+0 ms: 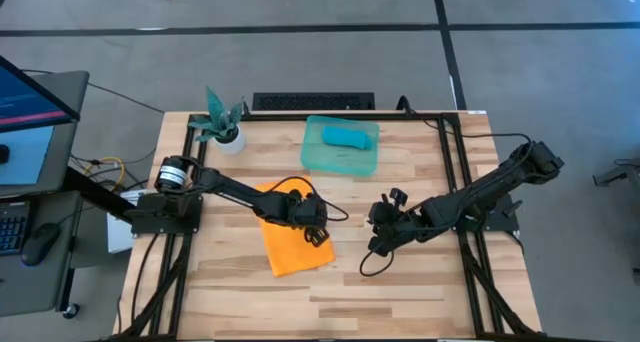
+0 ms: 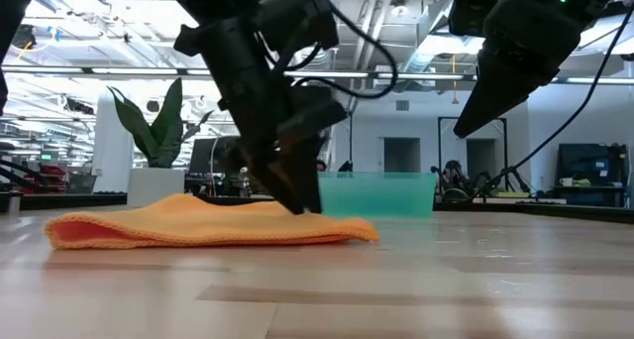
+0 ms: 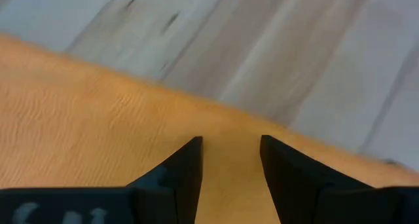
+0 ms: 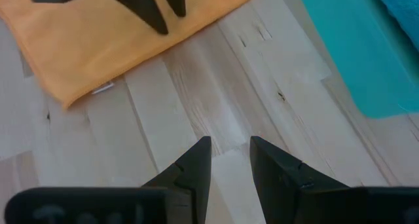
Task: Roll microfiber towels into tight, uniform cylinder then place into a basket
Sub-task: Fold the yellow microfiber towel
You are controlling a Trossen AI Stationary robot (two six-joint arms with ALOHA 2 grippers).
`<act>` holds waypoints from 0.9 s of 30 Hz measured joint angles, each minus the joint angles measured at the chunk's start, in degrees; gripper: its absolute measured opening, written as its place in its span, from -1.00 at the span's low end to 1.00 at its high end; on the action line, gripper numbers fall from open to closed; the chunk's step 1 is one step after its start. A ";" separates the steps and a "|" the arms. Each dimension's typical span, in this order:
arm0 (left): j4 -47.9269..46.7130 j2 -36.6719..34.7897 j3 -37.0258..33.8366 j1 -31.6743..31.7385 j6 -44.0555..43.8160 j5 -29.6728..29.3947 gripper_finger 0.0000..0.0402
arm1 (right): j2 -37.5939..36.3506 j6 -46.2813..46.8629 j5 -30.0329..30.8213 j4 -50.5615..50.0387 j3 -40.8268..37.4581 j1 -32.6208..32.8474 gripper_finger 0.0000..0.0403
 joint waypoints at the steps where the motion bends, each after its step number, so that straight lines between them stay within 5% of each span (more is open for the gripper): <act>1: 1.21 0.00 0.02 -0.15 0.62 0.03 -0.27 | -0.01 0.00 0.00 0.00 0.00 0.02 -0.36; 9: 12.10 -0.29 0.02 -1.49 10.48 5.18 -0.27 | -0.01 0.00 0.06 0.00 0.00 0.02 -0.36; 13: 8.51 -3.99 0.73 -2.94 10.80 4.79 -0.27 | 0.01 0.00 0.09 0.74 -0.03 0.01 -0.36; 27: -26.99 -18.44 2.44 -17.08 -7.17 -27.05 -0.27 | -0.01 -8.54 0.10 19.98 -0.04 -1.31 -0.36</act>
